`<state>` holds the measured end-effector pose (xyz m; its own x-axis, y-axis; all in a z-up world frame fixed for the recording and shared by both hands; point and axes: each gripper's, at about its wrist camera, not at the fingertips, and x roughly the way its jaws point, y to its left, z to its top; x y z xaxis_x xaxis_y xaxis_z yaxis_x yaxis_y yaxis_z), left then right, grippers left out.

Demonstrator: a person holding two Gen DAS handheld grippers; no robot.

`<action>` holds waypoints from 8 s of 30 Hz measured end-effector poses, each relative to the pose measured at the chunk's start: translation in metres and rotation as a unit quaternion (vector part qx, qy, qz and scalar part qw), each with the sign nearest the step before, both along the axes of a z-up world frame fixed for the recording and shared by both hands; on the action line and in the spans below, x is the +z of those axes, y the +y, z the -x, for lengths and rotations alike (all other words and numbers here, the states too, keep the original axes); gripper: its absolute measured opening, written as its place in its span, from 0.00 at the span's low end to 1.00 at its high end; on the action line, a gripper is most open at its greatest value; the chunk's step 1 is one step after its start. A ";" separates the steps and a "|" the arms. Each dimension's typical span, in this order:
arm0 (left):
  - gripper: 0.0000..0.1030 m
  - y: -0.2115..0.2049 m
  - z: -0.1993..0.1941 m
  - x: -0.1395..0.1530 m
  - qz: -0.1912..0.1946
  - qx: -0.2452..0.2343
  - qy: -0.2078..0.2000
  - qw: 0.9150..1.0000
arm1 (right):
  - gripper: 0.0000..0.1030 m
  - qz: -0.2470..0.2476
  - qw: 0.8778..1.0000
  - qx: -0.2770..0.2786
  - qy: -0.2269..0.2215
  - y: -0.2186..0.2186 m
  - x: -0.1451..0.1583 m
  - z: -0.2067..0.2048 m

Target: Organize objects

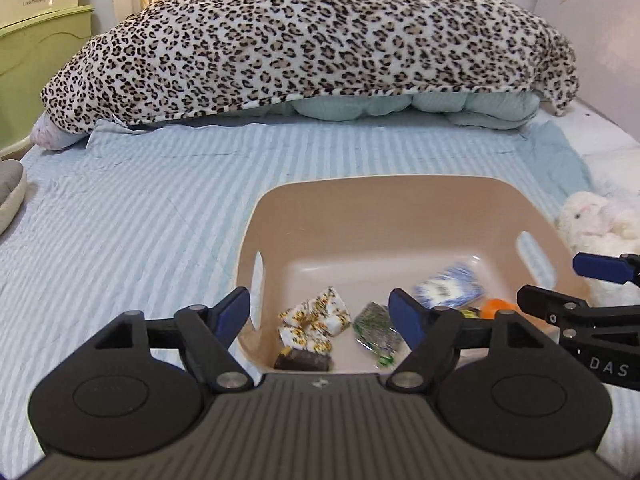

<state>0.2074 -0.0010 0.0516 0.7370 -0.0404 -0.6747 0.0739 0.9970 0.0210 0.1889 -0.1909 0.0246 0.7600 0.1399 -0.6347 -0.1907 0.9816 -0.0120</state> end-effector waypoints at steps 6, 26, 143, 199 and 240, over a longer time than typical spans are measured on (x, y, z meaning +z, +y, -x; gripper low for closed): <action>0.78 -0.007 0.024 0.004 -0.011 0.000 0.000 1.000 | 0.86 -0.003 1.000 -0.001 0.003 -0.013 0.013 0.033; 0.80 -0.038 0.054 -0.090 0.002 -0.035 0.126 0.991 | 0.92 0.000 0.994 -0.039 0.101 -0.044 -0.052 0.054; 0.61 -0.028 -0.060 -0.050 -0.054 0.012 0.106 0.993 | 0.69 0.018 0.998 -0.040 0.048 0.017 -0.039 -0.039; 0.71 -0.013 0.234 0.060 -0.002 -0.004 -0.017 1.000 | 1.00 -0.039 0.999 -0.029 0.008 -0.017 0.048 0.223; 0.84 -0.019 0.268 0.073 0.007 -0.029 -0.032 0.999 | 1.00 -0.038 0.999 -0.009 0.014 -0.008 0.063 0.249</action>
<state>-0.0609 -0.0203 0.1249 0.7746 -0.0930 -0.6256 0.1301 0.9914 0.0137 -0.0603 -0.1987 0.0881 0.7443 0.1745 -0.6446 -0.1722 0.9828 0.0671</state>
